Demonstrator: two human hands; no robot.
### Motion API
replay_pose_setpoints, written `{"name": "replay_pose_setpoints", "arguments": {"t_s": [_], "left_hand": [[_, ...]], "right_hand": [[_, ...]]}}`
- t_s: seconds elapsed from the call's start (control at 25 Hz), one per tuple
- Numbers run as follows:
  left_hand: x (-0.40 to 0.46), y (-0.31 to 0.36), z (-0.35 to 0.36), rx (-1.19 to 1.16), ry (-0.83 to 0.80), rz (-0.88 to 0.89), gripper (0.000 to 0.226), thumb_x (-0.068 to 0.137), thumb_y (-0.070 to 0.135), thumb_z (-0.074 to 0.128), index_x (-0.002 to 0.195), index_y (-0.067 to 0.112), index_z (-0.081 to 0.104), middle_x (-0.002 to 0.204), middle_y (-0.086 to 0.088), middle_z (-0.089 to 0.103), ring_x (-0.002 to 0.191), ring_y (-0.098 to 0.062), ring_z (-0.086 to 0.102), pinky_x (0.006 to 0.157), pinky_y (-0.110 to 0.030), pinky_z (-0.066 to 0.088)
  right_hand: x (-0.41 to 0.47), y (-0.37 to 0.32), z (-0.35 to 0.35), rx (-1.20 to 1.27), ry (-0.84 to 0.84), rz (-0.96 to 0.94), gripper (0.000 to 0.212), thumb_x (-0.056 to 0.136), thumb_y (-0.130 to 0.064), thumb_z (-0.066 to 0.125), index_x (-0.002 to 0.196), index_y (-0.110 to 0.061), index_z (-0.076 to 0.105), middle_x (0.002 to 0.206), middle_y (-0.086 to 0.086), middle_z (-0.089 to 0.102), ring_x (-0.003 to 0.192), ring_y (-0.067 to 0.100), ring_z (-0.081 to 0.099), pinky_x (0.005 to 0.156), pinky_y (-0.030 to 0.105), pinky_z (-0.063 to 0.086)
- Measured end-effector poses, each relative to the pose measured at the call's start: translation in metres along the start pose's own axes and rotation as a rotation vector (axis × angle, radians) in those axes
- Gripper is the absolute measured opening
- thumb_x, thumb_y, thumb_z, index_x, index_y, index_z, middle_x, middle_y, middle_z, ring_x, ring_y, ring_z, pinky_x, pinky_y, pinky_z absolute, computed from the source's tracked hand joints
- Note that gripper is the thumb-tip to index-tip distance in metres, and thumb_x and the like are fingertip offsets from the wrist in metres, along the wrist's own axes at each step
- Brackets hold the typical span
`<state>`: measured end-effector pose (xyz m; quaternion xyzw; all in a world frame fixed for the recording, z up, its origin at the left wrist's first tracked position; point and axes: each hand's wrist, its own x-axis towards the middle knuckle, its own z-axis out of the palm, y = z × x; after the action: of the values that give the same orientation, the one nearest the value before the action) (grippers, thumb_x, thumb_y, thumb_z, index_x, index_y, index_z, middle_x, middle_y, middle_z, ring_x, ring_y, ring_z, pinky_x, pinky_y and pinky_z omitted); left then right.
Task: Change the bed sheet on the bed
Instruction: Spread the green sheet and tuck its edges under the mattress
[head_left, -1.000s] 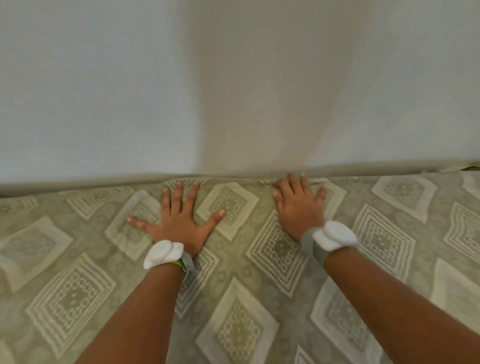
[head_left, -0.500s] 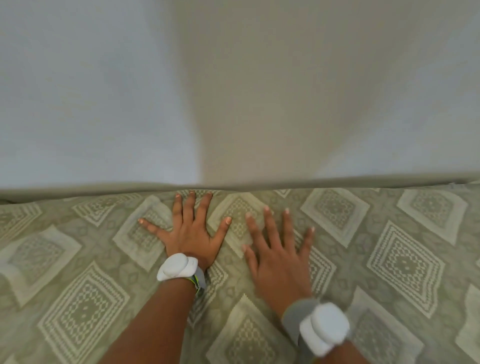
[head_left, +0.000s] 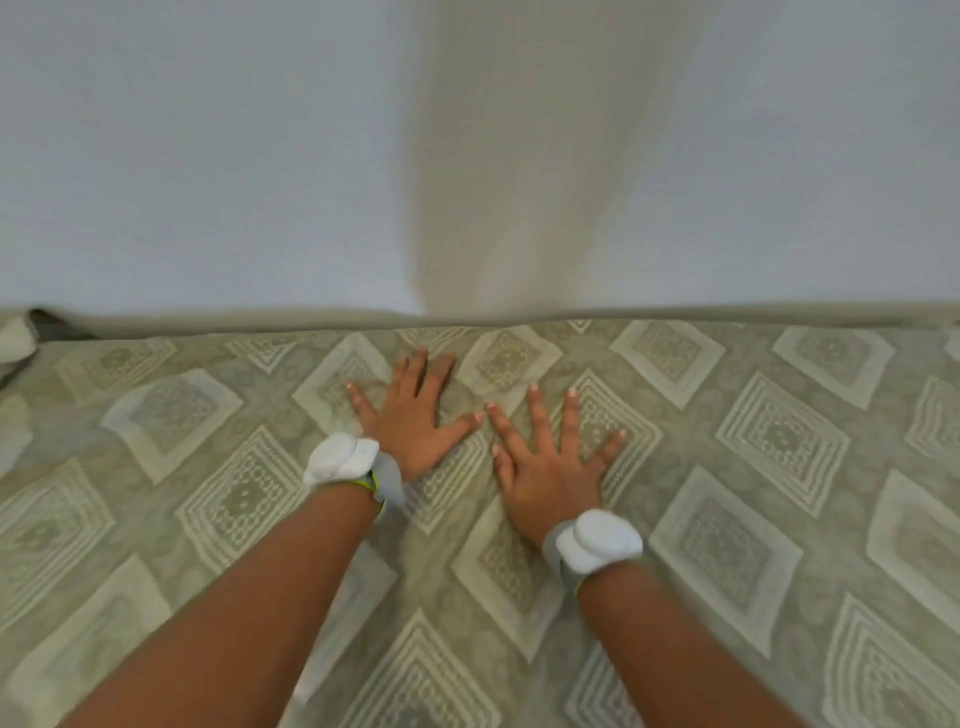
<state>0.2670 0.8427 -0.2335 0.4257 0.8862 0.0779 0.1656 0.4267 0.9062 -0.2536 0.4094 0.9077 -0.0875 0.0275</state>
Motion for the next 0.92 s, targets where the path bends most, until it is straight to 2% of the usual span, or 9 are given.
{"name": "replay_pose_setpoints", "arguments": {"t_s": [0.08,0.12,0.2,0.32,0.4,0.48,0.68,0.8,0.92], "left_hand": [[-0.066,-0.023,-0.005,0.001,0.010,0.109,0.086,0.072,0.082,0.029,0.146,0.049,0.002,0.160,0.013,-0.005,0.148,-0.012,-0.001,0.110,-0.064,-0.014],[-0.099,-0.040,-0.009,0.007,0.029,0.128,0.089,0.069,0.083,0.027,0.147,0.048,0.004,0.160,0.012,-0.004,0.148,-0.013,-0.001,0.110,-0.061,-0.015],[-0.147,-0.070,-0.016,-0.018,0.025,0.078,0.093,0.066,0.084,0.026,0.148,0.043,0.014,0.160,0.009,-0.001,0.149,-0.016,-0.002,0.112,-0.057,-0.012],[-0.197,-0.098,-0.049,-0.152,-0.004,-0.015,0.090,0.070,0.079,0.039,0.146,0.033,0.029,0.161,0.003,0.000,0.148,-0.020,-0.005,0.116,-0.053,-0.002],[-0.218,-0.111,-0.074,-0.183,0.015,-0.006,0.070,0.083,0.061,0.056,0.142,0.028,0.037,0.161,-0.001,0.003,0.148,-0.023,-0.003,0.118,-0.053,0.004],[-0.238,-0.132,-0.100,-0.217,0.071,-0.020,0.054,0.089,0.043,0.059,0.137,0.025,0.045,0.160,-0.005,0.010,0.148,-0.024,0.000,0.118,-0.050,0.009],[-0.292,-0.197,-0.160,-0.324,0.073,-0.003,0.037,0.092,0.037,0.057,0.126,0.022,0.058,0.154,-0.006,0.028,0.147,-0.024,0.013,0.117,-0.040,0.018],[-0.339,-0.302,-0.206,-0.366,0.077,0.030,0.032,0.091,0.031,0.060,0.120,0.019,0.062,0.147,-0.009,0.037,0.139,-0.025,0.032,0.111,-0.030,0.024],[-0.374,-0.389,-0.239,-0.362,0.049,0.057,0.032,0.091,0.033,0.060,0.121,0.021,0.061,0.147,-0.008,0.036,0.141,-0.024,0.029,0.114,-0.032,0.023]], "right_hand": [[0.006,0.008,-0.014,0.007,-0.166,-0.030,0.050,0.097,-0.054,0.019,0.143,-0.057,0.000,0.160,-0.010,-0.013,0.145,0.033,-0.018,0.097,0.079,-0.009],[0.008,0.010,-0.026,0.016,-0.268,-0.035,0.051,0.097,-0.055,0.020,0.143,-0.056,-0.002,0.159,-0.011,-0.016,0.145,0.032,-0.020,0.099,0.079,-0.006],[-0.007,0.008,-0.055,0.004,-0.381,-0.074,0.056,0.096,-0.054,0.027,0.148,-0.047,0.006,0.161,-0.006,-0.006,0.148,0.028,-0.009,0.106,0.073,0.005],[-0.082,-0.028,-0.089,0.047,-0.255,-0.240,0.051,0.096,-0.044,0.038,0.145,-0.028,0.031,0.151,0.004,0.030,0.141,0.023,0.026,0.110,0.054,0.026],[-0.132,-0.065,-0.101,0.245,-0.240,-0.288,0.041,0.098,-0.038,0.039,0.135,-0.021,0.046,0.135,0.005,0.048,0.127,0.026,0.042,0.100,0.043,0.041],[-0.166,-0.111,-0.111,0.365,-0.218,-0.264,0.033,0.099,-0.034,0.039,0.124,-0.019,0.056,0.122,0.006,0.057,0.113,0.027,0.052,0.088,0.039,0.048],[-0.217,-0.228,-0.110,0.491,-0.030,-0.197,0.022,0.095,-0.028,0.045,0.097,-0.017,0.064,0.095,0.008,0.067,0.089,0.030,0.061,0.069,0.034,0.047],[-0.250,-0.350,-0.113,0.569,0.045,-0.102,0.019,0.093,-0.027,0.050,0.094,-0.018,0.066,0.089,0.006,0.069,0.083,0.028,0.062,0.068,0.035,0.049],[-0.263,-0.442,-0.114,0.612,0.047,-0.044,0.020,0.093,-0.029,0.050,0.093,-0.017,0.066,0.087,0.006,0.068,0.084,0.027,0.063,0.070,0.038,0.052]]}}
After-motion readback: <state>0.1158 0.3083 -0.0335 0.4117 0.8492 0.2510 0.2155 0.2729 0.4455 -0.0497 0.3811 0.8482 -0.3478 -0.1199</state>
